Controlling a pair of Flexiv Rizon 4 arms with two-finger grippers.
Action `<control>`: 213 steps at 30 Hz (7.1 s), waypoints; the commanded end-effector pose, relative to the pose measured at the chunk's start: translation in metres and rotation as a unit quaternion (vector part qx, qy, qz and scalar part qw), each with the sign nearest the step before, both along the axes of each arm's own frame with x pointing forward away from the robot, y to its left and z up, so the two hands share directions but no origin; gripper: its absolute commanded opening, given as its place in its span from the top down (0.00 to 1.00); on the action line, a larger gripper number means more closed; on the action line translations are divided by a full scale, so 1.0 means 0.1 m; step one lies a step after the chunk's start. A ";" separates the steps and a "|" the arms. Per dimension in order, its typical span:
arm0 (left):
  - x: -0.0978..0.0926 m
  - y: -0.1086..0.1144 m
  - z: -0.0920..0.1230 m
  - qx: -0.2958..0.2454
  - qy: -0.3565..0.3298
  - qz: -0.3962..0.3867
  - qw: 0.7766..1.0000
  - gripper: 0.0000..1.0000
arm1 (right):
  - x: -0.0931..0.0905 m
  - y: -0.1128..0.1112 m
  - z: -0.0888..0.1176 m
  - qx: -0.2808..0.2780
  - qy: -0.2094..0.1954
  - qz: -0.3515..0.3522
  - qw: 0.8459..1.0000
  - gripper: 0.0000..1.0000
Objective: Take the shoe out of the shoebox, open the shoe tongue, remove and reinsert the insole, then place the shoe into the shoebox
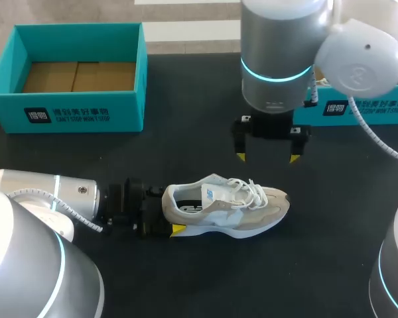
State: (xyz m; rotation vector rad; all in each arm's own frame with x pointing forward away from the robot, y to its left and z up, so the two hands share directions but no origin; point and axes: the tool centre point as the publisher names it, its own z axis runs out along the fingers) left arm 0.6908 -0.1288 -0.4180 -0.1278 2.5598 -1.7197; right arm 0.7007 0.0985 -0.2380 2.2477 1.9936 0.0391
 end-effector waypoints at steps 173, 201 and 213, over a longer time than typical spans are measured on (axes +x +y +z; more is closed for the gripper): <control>-0.01 -0.01 -0.01 0.002 0.000 0.001 1.000 1.00 | 0.22 0.10 -0.16 -0.183 -0.064 0.122 0.973 0.16; -0.01 -0.01 -0.01 0.002 0.000 0.001 1.000 1.00 | 0.03 1.08 -0.06 -0.025 0.025 0.628 0.778 1.00; -0.01 -0.01 -0.01 0.002 0.000 0.001 1.000 1.00 | 0.00 1.08 -0.83 0.024 0.084 0.613 0.785 1.00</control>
